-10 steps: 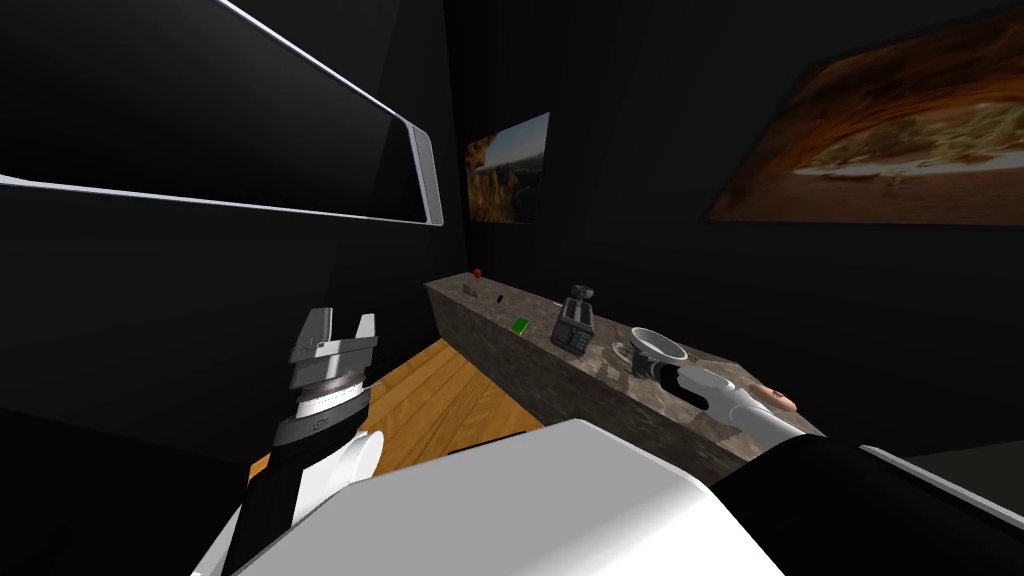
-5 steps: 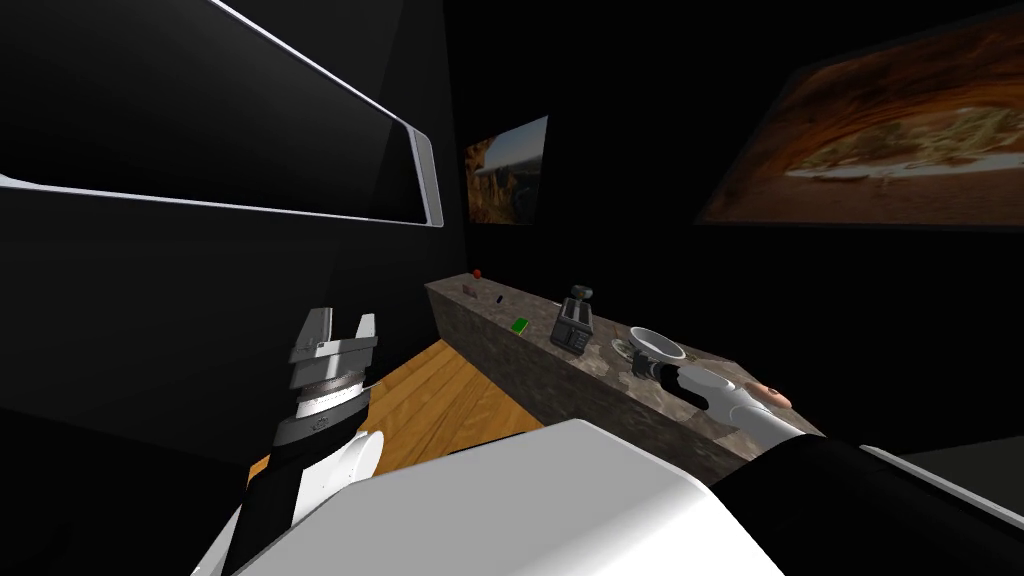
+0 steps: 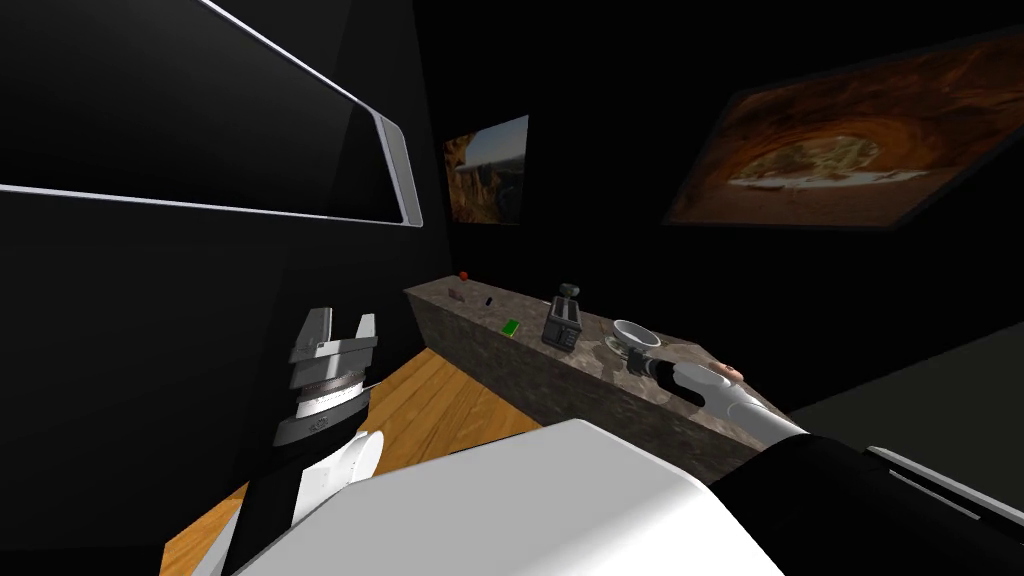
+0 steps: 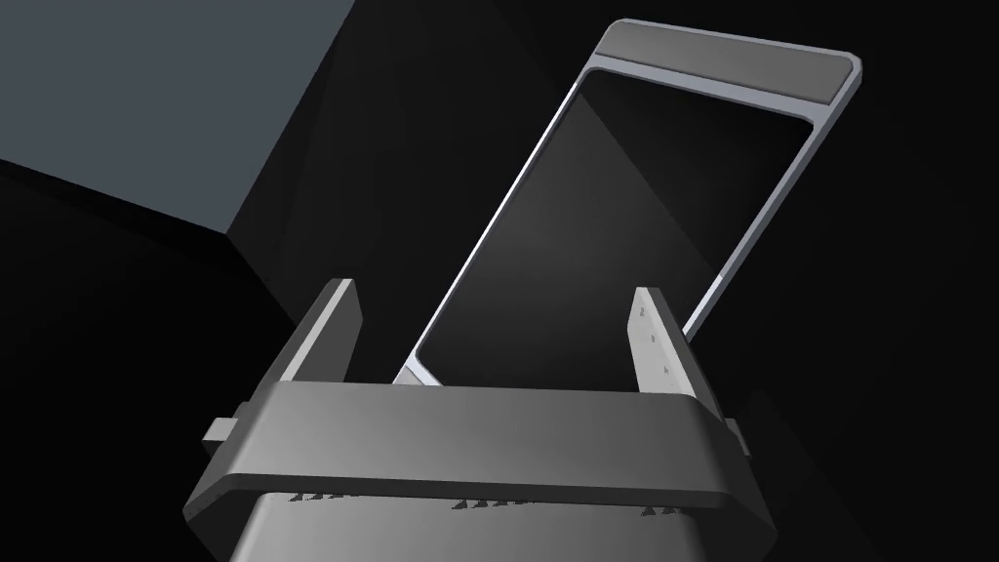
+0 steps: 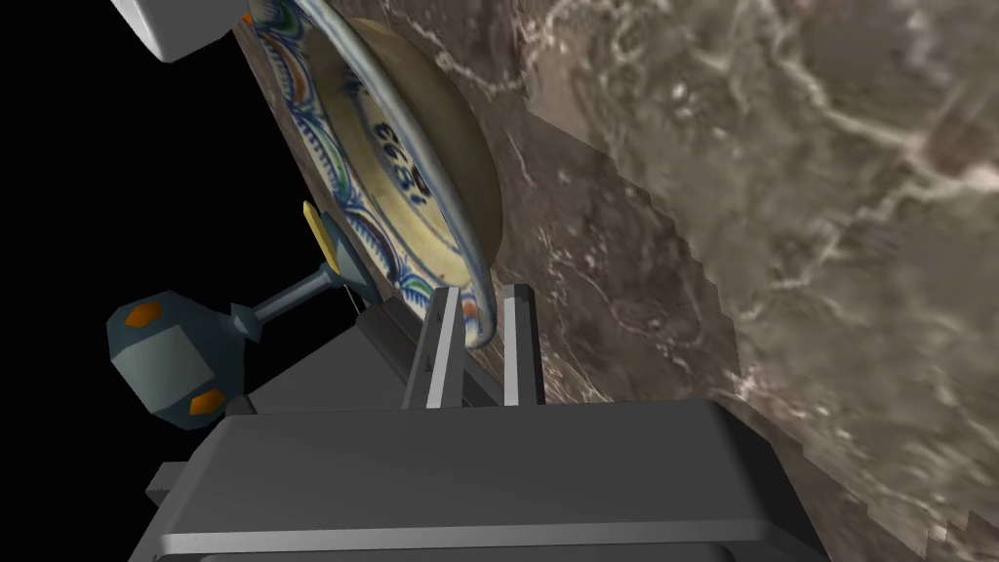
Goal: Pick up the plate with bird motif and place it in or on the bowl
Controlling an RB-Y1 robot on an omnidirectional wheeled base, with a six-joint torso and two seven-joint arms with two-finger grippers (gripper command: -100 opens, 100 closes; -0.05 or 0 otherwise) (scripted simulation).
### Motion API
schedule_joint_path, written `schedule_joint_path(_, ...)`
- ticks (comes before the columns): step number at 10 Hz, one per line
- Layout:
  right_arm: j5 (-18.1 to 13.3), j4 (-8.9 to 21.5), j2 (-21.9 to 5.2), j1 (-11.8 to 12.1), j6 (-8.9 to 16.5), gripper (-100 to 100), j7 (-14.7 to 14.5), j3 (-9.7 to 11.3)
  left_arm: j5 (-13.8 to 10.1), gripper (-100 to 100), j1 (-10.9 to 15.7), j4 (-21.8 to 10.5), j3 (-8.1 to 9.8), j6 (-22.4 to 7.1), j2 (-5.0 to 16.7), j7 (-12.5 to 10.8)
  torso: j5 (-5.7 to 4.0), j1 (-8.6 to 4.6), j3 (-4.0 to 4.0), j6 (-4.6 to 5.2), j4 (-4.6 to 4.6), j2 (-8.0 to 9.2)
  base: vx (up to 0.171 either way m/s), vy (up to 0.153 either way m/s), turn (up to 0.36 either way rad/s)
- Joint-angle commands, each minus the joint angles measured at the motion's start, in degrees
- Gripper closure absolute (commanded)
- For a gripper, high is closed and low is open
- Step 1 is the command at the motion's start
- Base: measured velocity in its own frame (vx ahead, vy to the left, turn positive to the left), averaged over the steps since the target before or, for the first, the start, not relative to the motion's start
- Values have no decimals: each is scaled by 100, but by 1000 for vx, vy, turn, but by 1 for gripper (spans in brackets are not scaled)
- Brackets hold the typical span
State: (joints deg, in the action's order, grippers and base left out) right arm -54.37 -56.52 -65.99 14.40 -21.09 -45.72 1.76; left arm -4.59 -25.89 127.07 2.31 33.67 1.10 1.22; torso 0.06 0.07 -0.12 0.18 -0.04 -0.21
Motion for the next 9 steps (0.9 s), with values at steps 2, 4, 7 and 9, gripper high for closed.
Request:
schedule_joint_path(2,-47,-299,-111,19,-27,100,62,84,0,0,1,0,0,0,0,0,0,2,0,-11,1,0,73,20,-168)
schedule_joint_path(4,-47,-309,-123,15,-47,100,53,82,0,0,1,0,0,0,0,0,1,4,4,-10,2,7,38,20,-85)
schedule_joint_path(7,7,-341,-350,-87,-75,100,51,-67,0,0,2,0,-1,0,-1,0,10,27,24,-8,12,40,-35,85,-74)
schedule_joint_path(9,41,-345,-505,-138,-107,100,59,-154,0,0,3,0,-2,-1,-1,0,14,41,32,-12,15,52,-51,95,-45)
